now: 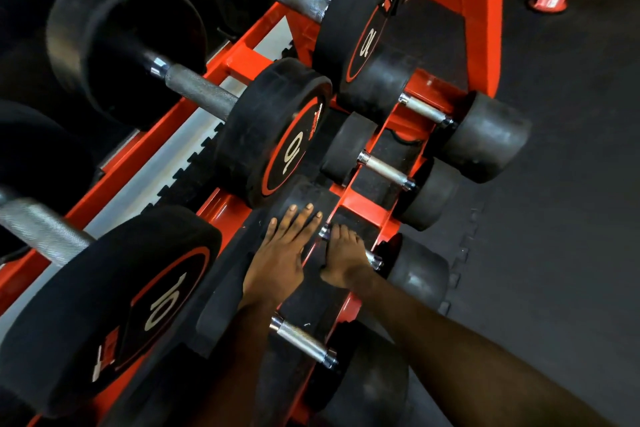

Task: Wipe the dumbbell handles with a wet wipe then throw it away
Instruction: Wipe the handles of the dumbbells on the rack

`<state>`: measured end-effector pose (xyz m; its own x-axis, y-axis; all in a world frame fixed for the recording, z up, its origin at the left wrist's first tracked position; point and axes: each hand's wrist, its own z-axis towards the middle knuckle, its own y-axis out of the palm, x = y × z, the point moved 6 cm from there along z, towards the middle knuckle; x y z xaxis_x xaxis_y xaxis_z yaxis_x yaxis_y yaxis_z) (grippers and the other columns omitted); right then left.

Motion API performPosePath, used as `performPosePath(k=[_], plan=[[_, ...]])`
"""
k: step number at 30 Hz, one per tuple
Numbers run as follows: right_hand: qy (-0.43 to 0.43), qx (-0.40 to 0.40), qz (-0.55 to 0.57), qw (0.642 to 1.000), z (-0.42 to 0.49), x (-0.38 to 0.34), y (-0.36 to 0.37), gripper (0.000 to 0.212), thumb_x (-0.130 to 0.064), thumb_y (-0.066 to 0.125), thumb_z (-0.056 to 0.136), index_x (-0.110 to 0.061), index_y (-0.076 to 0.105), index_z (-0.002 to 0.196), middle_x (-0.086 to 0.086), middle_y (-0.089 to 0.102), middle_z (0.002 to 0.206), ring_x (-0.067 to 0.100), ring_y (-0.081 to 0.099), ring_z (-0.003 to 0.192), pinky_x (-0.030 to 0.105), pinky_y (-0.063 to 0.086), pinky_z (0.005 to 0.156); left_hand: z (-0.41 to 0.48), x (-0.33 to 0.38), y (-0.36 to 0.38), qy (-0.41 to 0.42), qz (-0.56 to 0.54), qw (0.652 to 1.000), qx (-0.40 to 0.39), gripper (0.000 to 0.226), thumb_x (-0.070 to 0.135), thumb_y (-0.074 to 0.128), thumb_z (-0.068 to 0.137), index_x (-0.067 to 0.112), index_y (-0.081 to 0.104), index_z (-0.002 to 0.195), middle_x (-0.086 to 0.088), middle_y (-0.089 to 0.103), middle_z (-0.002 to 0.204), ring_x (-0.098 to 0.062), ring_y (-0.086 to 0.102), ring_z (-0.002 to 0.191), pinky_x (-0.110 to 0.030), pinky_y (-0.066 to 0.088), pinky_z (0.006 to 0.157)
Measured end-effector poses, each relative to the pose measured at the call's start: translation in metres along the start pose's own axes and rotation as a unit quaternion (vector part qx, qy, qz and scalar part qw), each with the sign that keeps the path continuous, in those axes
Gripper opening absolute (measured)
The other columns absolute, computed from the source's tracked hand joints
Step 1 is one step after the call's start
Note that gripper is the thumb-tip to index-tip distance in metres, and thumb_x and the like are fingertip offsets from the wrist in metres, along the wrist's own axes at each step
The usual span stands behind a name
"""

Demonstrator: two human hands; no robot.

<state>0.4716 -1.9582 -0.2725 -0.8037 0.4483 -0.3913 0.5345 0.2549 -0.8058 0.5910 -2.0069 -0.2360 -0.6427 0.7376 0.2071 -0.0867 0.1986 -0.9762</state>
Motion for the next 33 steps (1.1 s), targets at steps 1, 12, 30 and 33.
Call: performPosePath(k=[1, 12, 30, 33], plan=[[0.004, -0.001, -0.014, 1.0, -0.007, 0.012, 0.002, 0.102, -0.038, 0.075, 0.071, -0.001, 0.018, 0.148, 0.015, 0.032, 0.146, 0.034, 0.034, 0.135, 0.039, 0.026, 0.115, 0.0, 0.001, 0.0, -0.001, 0.001, 1.0, 0.001, 0.091, 0.006, 0.052, 0.09, 0.035, 0.006, 0.162, 0.016, -0.009, 0.169, -0.011, -0.015, 0.155, -0.047, 0.005, 0.127], [0.025, 0.027, 0.025, 0.999, -0.006, -0.029, 0.016, 0.108, -0.053, 0.05, 0.087, 0.006, -0.015, 0.15, 0.026, -0.02, 0.159, 0.037, -0.019, 0.148, 0.044, -0.009, 0.122, 0.004, -0.001, 0.005, -0.002, -0.005, 1.0, -0.015, 0.087, 0.011, 0.049, 0.092, 0.036, 0.004, 0.162, 0.017, -0.012, 0.168, -0.01, -0.019, 0.154, -0.047, 0.002, 0.127], [0.019, 0.077, -0.021, 0.997, -0.042, 0.0, 0.038, 0.108, -0.024, 0.059, 0.079, 0.001, -0.019, 0.15, 0.019, -0.03, 0.156, 0.032, -0.028, 0.145, 0.044, -0.006, 0.123, 0.001, -0.001, 0.004, 0.0, -0.012, 1.0, -0.005, 0.09, 0.006, 0.051, 0.089, 0.035, 0.007, 0.162, 0.017, -0.007, 0.169, -0.011, -0.013, 0.155, -0.048, 0.006, 0.126], [0.096, 0.086, 0.002, 0.992, -0.062, 0.017, 0.057, 0.117, -0.036, 0.063, 0.076, 0.005, -0.019, 0.148, 0.022, -0.029, 0.156, 0.036, -0.027, 0.145, 0.046, -0.007, 0.121, 0.0, 0.0, 0.003, 0.0, -0.024, 1.0, -0.002, 0.089, 0.006, 0.049, 0.088, 0.035, 0.009, 0.162, 0.019, -0.007, 0.168, -0.01, -0.012, 0.155, -0.047, 0.005, 0.126]])
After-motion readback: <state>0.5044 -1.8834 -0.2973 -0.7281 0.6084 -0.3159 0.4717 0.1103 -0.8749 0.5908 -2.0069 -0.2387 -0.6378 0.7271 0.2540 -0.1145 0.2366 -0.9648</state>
